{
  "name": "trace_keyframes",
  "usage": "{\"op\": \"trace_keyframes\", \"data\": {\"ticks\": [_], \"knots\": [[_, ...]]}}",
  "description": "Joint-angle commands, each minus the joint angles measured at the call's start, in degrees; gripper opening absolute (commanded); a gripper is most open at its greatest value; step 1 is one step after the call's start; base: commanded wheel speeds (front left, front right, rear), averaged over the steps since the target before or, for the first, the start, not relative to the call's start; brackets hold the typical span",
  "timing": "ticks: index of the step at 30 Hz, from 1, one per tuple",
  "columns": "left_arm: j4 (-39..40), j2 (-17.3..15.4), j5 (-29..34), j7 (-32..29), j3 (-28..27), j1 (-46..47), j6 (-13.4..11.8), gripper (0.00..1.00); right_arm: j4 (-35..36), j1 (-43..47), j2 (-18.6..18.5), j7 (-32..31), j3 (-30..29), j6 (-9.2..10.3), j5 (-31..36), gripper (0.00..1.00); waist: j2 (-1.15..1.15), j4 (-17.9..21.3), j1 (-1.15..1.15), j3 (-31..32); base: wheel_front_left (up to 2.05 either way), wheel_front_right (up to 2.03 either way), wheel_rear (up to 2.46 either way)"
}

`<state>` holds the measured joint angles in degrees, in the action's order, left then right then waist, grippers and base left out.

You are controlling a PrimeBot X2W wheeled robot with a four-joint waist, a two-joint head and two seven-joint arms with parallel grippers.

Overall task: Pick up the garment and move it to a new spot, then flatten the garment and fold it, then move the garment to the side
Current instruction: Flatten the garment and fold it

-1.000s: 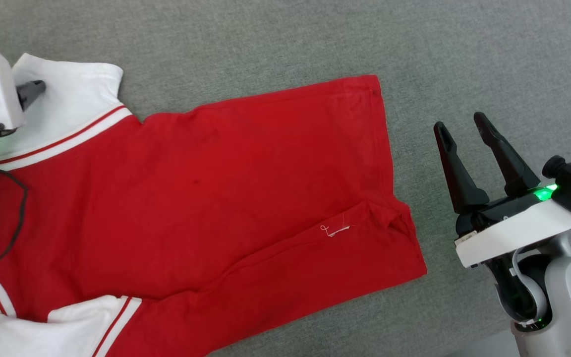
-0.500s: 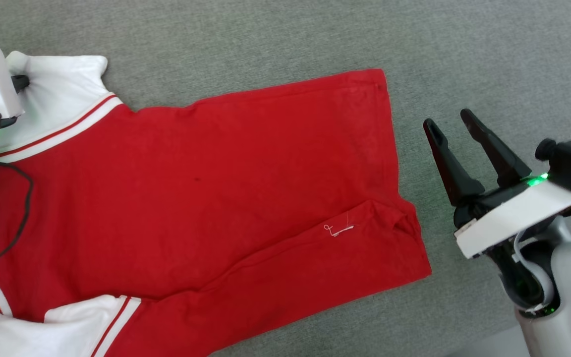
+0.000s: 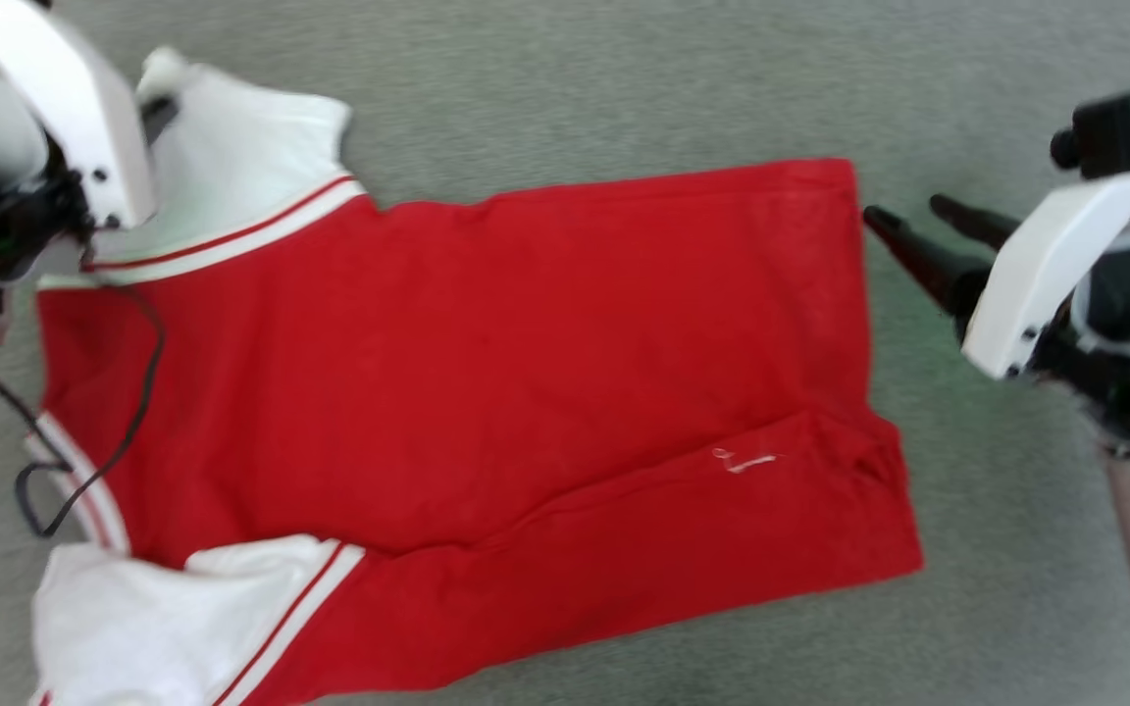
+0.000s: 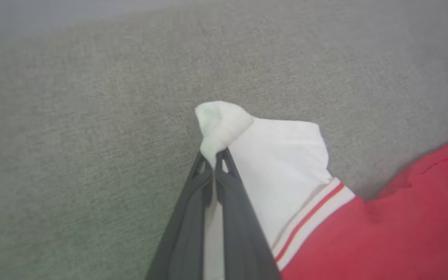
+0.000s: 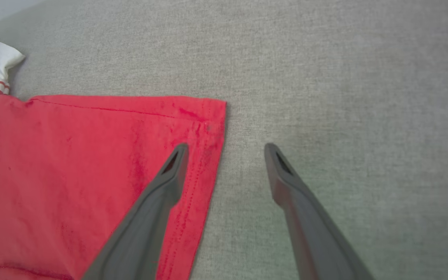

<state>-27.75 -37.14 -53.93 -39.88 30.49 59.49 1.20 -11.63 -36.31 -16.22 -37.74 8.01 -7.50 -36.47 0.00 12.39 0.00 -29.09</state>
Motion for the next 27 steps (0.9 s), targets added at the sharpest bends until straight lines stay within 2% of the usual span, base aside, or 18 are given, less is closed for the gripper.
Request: {"op": "trace_keyframes", "data": {"ticks": [1, 8, 16, 19, 27], "knots": [[0.39, 0.26, 0.42, 0.57, -0.1, 0.88, 0.4, 0.0, -0.67, -1.19, -0.3, -0.83, -0.04, 0.02, 0.22, 1.0, 0.0, -1.86, 0.0, 0.27, 0.0, 0.0, 0.0], [3.48, 2.24, 1.4, 2.63, 1.47, 2.39, 2.49, 0.0, -8.78, -7.18, -0.19, -7.6, -1.96, 0.02, 2.96, 1.0, 0.0, -5.96, 0.0, -0.72, 0.0, 0.0, 0.0], [5.19, 3.04, 1.71, 4.07, 2.09, 2.37, 3.27, 0.0, -20.04, -8.94, 1.54, -13.82, -0.8, 0.05, 5.51, 1.0, 0.0, -7.72, 0.0, -1.58, 0.0, 0.0, 0.0], [5.35, 3.12, 1.75, 4.65, 2.26, 2.17, 3.42, 0.0, -22.1, -8.58, 2.14, -15.36, 0.51, 0.05, 4.65, 0.0, 0.0, -8.05, 0.0, -1.58, 0.0, 0.0, 0.0], [5.18, 2.78, 1.11, 7.06, 1.76, 0.46, 4.01, 0.0, -21.22, -10.2, 0.22, -13.75, 1.52, 0.02, 2.9, 0.0, 0.0, -8.75, 0.0, 0.01, 0.0, 0.0, 0.0]]}}
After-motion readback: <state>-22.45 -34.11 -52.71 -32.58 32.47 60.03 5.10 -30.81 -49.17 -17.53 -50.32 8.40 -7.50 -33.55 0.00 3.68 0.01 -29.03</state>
